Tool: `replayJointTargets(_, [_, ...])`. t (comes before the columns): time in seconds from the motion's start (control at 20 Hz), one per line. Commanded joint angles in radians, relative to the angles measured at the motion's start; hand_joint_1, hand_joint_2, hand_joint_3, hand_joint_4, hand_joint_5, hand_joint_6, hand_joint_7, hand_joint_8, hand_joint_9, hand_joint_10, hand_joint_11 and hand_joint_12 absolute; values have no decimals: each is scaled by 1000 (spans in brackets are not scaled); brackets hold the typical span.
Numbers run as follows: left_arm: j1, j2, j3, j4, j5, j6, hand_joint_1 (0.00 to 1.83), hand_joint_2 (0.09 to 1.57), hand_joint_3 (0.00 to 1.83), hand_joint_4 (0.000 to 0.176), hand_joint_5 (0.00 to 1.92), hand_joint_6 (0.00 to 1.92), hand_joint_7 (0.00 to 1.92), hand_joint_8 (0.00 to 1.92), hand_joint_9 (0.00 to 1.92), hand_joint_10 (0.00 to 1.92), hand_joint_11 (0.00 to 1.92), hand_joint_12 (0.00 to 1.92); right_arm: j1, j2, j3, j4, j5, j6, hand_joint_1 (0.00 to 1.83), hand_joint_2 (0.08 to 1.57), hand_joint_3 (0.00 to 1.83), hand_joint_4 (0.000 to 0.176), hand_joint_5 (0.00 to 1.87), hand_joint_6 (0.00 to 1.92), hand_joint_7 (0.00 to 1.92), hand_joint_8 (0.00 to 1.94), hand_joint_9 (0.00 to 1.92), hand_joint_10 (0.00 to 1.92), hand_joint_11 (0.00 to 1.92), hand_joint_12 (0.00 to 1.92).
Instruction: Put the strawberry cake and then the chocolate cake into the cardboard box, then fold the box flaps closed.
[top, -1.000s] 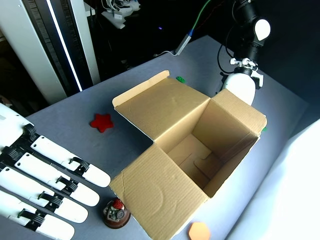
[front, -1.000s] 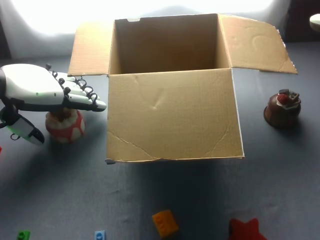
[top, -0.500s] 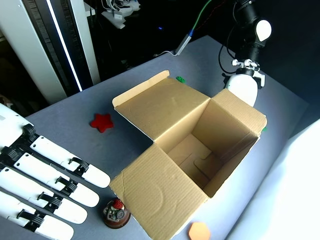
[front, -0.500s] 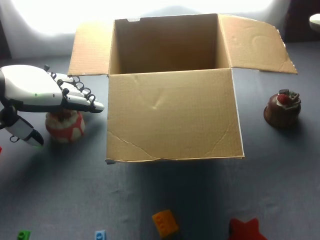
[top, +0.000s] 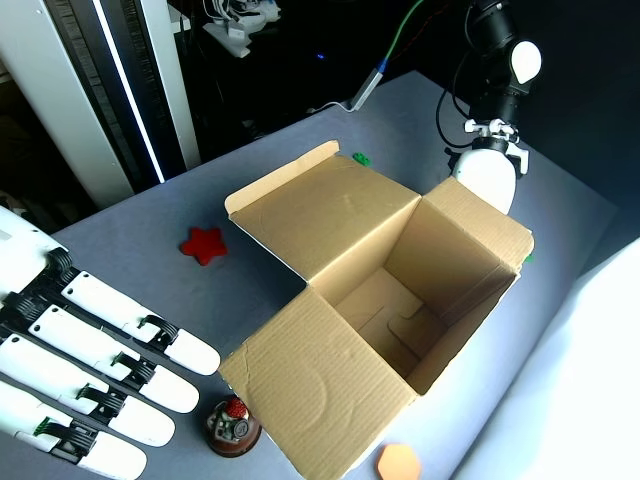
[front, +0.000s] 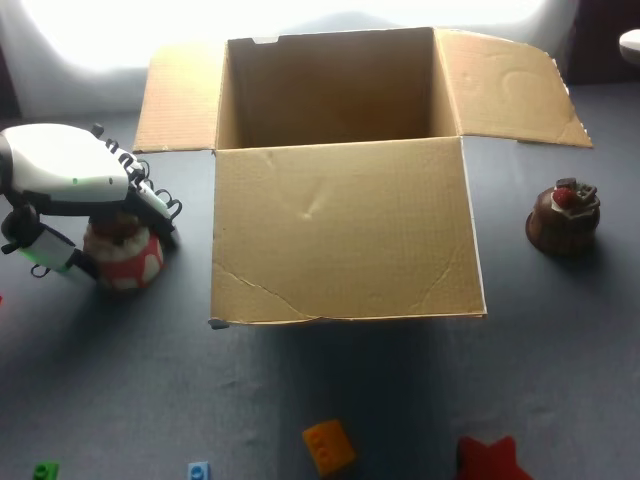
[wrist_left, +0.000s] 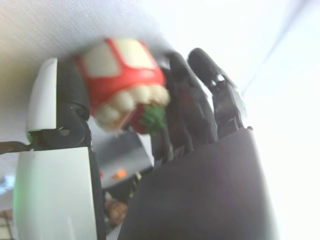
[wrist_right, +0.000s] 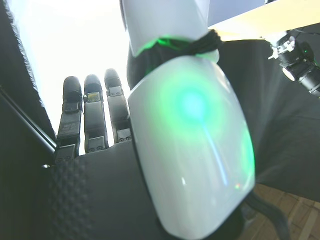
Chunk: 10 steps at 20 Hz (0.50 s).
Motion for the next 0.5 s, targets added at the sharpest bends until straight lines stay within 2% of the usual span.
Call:
replayJointTargets(0.0, [0,3,0,-24,-8,4,1181,1247,0,0,657,1297,834,1395,777,1239,631,1607,9,13,2,-8,116,-5,1166,966,8,0,44,0,80,0,88,0,0,406])
replayJointTargets(0.15, [-1,9,-1,-26,-9,3,1192,1221,0,0,704,1268,880,1322,833,1134,668,1533,9,13,2,-8,116,-5,1150,967,4,0,55,4,101,3,97,2,0,436])
replayJointTargets(0.45, [-18,55,-26,-24,-20,4,1180,1229,1,0,694,1297,858,1335,830,1108,659,1522,9,14,3,-8,116,-5,1178,947,0,0,70,4,130,4,122,7,0,504])
